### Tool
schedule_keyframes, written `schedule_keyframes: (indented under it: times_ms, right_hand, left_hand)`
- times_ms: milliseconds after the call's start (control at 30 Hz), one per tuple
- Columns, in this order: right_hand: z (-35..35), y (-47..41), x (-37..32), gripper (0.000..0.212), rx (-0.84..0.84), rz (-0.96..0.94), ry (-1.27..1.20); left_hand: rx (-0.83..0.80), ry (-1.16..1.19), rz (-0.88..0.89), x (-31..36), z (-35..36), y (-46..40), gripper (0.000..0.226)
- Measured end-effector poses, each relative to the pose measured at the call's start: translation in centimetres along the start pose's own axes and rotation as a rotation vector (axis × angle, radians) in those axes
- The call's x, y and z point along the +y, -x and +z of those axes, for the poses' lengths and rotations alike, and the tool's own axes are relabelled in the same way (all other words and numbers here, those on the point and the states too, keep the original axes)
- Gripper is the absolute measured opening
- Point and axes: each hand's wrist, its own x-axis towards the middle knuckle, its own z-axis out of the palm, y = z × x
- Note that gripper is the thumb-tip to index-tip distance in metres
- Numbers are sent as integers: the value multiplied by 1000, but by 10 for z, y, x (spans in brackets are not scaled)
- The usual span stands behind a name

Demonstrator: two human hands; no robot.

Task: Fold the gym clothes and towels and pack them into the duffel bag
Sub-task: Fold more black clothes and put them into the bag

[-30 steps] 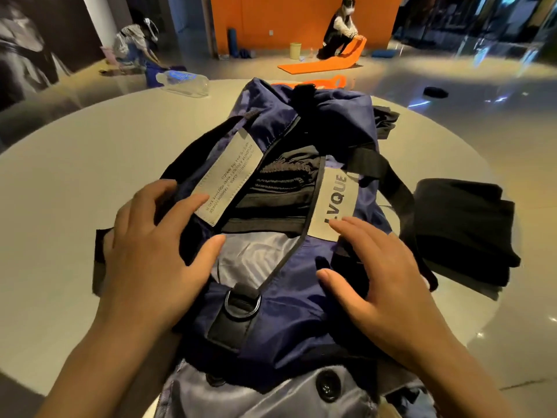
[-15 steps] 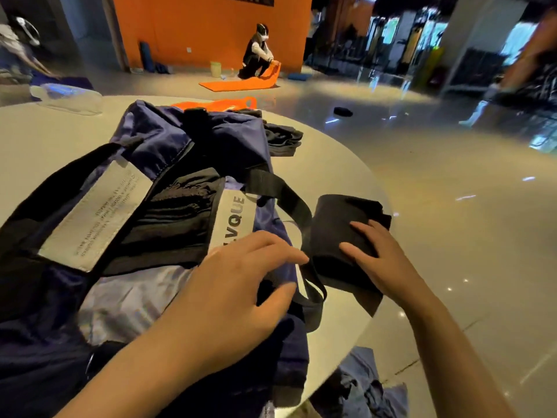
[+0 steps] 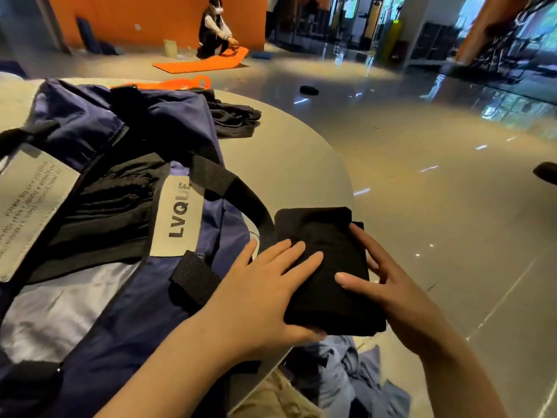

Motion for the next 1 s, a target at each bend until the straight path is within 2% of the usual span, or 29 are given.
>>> schedule_keyframes:
  times_ms: [100,167,233,267,333,367,400,433,467,500,567,600,667,733,800,867,1000]
  right_hand:
    - [-11,14,-9,83,-103,72,-60]
    - [-15,25,-15,85,-73,53,-76]
    - [-17,34,-27,87,8,-30,-88]
    - [-16,37,-36,81,48,-69,-94]
    - [-13,38,-58,62,97,-138,-129]
    - [-9,36,-69,62,98,-176,-134]
    - [-3,34,-80,65,77,-213,-125]
    - [6,28,-88,65,32,-244,-119]
    - [19,21,-97,60,-24,-265,-122]
    - [33,13,-101,56,-86,-274,-131]
    - [66,-3,-108,48,-211,-261,-134]
    - [83,-11,-111,48,-271,-245,-116]
    - [112,-22,-119,48,-362,-216,-42]
    - [134,-29,-132,40,-387,-224,70]
    - [153,-36,-148,32,-393,-313,291]
    - [182,-46,-156,24,-420,-388,490]
    - [273,-61,-124,20,-558,-357,734]
  left_hand:
    - [25,124,54,5,-4,5,105]
    - [70,177,93,12,-8,15,102]
    - [232,224,90,15,-10,30,93]
    - [293,248,25,8,-7,36,90]
    - [229,313,-198,-20,-5,53,106]
    - [192,279,-270,-38,-6,62,109]
    - [264,225,-308,-59,-10,76,93]
    - [426,169,-355,-83,-17,95,74]
    - [574,127,-443,-99,-29,114,63]
    - [641,104,-557,-112,-36,131,56]
    - [668,58,-777,-128,-46,153,45]
    - [627,37,-862,-130,-52,161,41]
    - [430,51,-967,-129,-52,164,49]
    - [336,50,-1018,-122,-55,166,59]
    - [363,8,-1025,-118,-59,166,63]
    - [455,-42,-994,-115,-60,162,61]
    - [583,-129,-962,-112,-82,171,57]
